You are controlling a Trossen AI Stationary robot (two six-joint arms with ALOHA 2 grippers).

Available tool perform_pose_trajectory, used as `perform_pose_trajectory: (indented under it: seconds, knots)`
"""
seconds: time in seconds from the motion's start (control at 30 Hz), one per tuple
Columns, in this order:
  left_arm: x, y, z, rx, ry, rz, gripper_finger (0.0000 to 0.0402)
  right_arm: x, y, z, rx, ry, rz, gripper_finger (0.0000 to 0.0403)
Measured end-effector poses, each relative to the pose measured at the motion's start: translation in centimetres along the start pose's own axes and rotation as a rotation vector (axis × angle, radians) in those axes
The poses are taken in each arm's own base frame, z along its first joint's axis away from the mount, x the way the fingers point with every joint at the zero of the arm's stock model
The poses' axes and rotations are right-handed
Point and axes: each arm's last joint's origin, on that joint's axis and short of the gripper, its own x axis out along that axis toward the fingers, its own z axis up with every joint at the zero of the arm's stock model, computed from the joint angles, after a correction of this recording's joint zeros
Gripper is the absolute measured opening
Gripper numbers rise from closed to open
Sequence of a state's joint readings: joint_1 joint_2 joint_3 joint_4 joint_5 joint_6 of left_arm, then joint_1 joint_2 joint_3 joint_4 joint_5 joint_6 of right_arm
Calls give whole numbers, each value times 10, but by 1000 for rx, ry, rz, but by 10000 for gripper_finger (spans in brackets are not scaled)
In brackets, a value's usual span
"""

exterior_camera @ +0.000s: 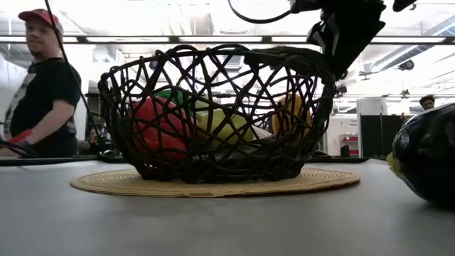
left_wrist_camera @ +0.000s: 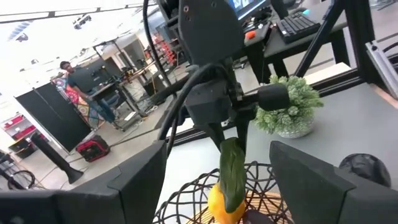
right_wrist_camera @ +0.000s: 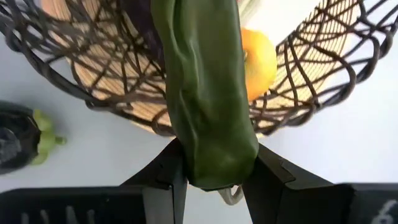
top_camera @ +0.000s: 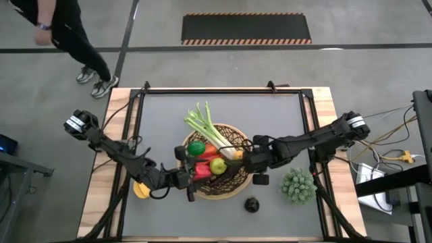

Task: Build produce basket
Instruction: Put the dark green chili pepper into the wire basket, then put the starfruit into the wire basket

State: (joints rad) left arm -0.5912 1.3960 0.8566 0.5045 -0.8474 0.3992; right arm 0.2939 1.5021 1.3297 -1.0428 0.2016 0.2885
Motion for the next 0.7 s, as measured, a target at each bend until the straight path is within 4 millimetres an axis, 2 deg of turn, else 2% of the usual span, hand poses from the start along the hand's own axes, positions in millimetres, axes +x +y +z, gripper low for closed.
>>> perform_pose_trajectory:
  seconds: [0.17, 0.47, 0.7]
  knots:
    - [-1, -1, 1, 0, -3, -6, 266, 0, 1, 5, -16, 14, -8, 113]
    - [-1, -2, -1, 14, 6, -9, 266, -8, 0, 5, -43, -11, -5, 178]
    - [-1, -2, -1, 12, 8, -10, 266, -9, -1, 4, -52, -16, -4, 199]
